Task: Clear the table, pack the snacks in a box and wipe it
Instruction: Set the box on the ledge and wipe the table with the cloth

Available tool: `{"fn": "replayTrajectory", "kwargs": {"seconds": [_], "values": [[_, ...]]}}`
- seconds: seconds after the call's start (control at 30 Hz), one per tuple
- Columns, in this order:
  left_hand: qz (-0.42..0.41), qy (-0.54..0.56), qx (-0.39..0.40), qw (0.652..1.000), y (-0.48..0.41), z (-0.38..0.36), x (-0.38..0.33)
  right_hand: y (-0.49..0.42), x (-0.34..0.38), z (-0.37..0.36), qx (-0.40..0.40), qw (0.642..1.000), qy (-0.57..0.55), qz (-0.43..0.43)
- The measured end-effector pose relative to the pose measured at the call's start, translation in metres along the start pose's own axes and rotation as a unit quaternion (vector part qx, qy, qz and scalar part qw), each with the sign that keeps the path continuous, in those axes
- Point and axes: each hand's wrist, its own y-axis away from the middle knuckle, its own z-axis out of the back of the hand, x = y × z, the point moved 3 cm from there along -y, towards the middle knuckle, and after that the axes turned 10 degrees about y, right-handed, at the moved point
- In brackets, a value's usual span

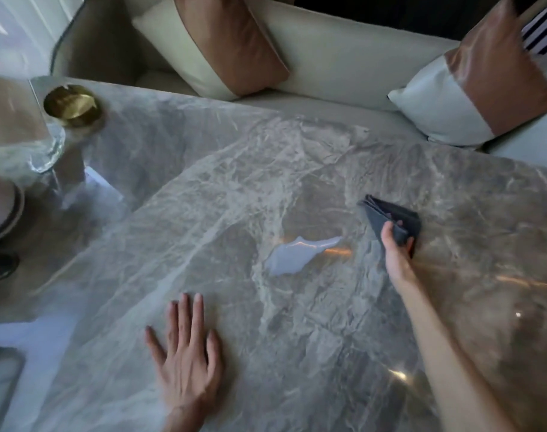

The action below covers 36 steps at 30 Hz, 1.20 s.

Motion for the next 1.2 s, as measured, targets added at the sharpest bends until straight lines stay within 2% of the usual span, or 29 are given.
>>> {"fn": "replayTrajectory", "kwargs": {"seconds": [0.07, 0.13, 0.3, 0.57, 0.63, 0.7, 0.8, 0.83, 0.9, 0.97, 1.03, 1.1, 1.2], "values": [[0.0, 0.0, 0.005, 1.0, 0.001, 0.001, -0.001, 0.018, 0.005, -0.036, 0.027, 1.0, 0.003, 0.01], [-0.001, 0.0, 0.011, 1.0, 0.002, 0.001, -0.002, 0.03, 0.007, -0.064, 0.078, 0.992, 0.065, 0.073], [0.001, -0.002, 0.023, 1.0, 0.001, 0.0, 0.001, 0.062, 0.007, -0.118, 0.138, 0.972, 0.15, 0.117], [-0.001, -0.005, 0.024, 1.0, 0.002, -0.002, 0.004, 0.117, 0.006, -0.162, 0.171, 0.936, 0.224, 0.209], [-0.006, -0.003, 0.025, 1.0, 0.003, -0.001, 0.004, 0.127, 0.008, -0.166, 0.155, 0.906, 0.279, 0.278], [-0.013, -0.001, 0.026, 1.0, 0.003, -0.001, 0.004, 0.136, 0.009, -0.169, 0.14, 0.859, 0.362, 0.334], [-0.019, -0.007, 0.025, 0.999, 0.003, 0.0, 0.002, 0.145, 0.006, -0.174, 0.143, 0.797, 0.461, 0.363], [-0.02, -0.008, 0.024, 0.999, 0.003, 0.0, 0.002, 0.145, 0.007, -0.175, 0.156, 0.793, 0.466, 0.362], [-0.019, -0.007, 0.026, 0.999, 0.003, 0.0, 0.002, 0.143, 0.013, -0.174, 0.171, 0.83, 0.413, 0.333], [-0.017, -0.008, 0.03, 0.999, 0.004, 0.0, 0.003, 0.14, 0.02, -0.173, 0.089, 0.861, 0.385, 0.32], [-0.015, -0.011, 0.029, 0.999, 0.004, -0.001, 0.003, 0.142, 0.022, -0.181, -0.006, 0.837, 0.439, 0.327], [-0.014, -0.013, 0.028, 0.999, 0.004, 0.0, 0.002, 0.145, 0.019, -0.193, -0.04, 0.811, 0.481, 0.331], [-0.01, -0.023, 0.036, 0.999, 0.003, 0.0, 0.002, 0.148, 0.011, -0.201, -0.059, 0.795, 0.483, 0.361]]}}
